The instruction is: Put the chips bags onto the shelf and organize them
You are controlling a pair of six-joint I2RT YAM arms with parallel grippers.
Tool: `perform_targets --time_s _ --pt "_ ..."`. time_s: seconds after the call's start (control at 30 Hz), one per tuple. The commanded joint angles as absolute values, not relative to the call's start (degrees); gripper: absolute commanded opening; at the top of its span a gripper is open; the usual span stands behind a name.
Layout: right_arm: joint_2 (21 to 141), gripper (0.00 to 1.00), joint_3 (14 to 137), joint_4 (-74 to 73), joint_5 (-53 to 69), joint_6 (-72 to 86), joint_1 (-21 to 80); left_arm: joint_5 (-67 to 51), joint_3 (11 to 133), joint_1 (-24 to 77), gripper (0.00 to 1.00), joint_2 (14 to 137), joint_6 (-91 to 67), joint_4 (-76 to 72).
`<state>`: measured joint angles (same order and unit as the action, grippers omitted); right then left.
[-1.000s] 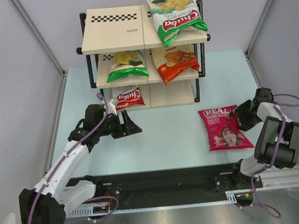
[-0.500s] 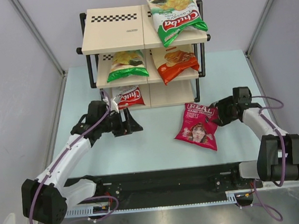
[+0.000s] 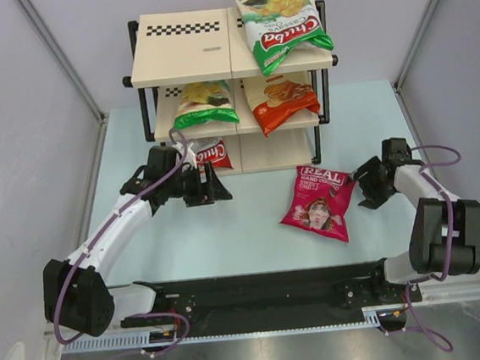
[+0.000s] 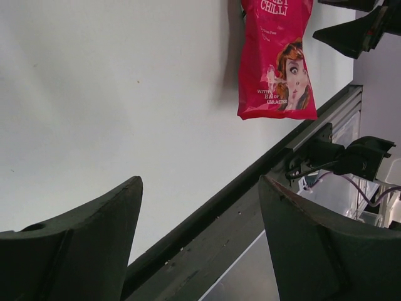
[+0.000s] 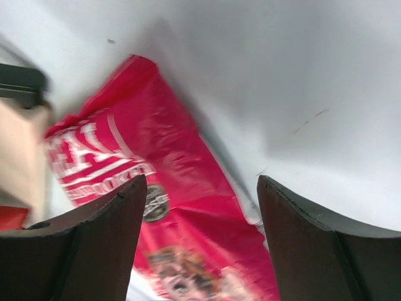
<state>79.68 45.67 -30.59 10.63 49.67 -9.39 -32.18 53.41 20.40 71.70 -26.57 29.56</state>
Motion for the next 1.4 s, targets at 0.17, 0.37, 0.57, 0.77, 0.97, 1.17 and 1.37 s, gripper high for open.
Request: perform_targets --time_s 0.17,0.37,0.57,0.77,0.97,1.17,1.37 --pt "85.7 0.77 47.5 -27.5 10.1 39.2 -7.6 -33.4 58.4 20.8 0.79 74.4 -22.5 31.9" --pt "89.7 0.78 46.9 -23.6 14.1 36.7 -7.3 -33.1 57.4 20.9 0.79 74.3 -23.3 32.0" --pt "90.7 0.78 44.0 -21.2 19.0 36.7 -7.0 -32.8 56.1 20.9 0.79 73.0 -24.1 32.0" --pt "89.7 0.73 40.4 -19.3 22.1 36.9 -6.0 -32.8 54.8 20.8 0.79 72.0 -25.2 31.5" --pt "89.4 0.62 38.3 -18.4 24.1 36.3 -5.4 -32.9 54.4 21.5 0.79 71.9 -26.5 30.6" --pt "88.4 0.35 37.4 -20.0 24.7 35.8 -4.9 -32.4 54.4 23.0 0.79 72.1 -27.7 30.2" --pt "85.0 0.00 36.0 -21.1 25.9 39.5 -4.6 -33.4 52.3 24.6 0.79 71.2 -30.6 28.9"
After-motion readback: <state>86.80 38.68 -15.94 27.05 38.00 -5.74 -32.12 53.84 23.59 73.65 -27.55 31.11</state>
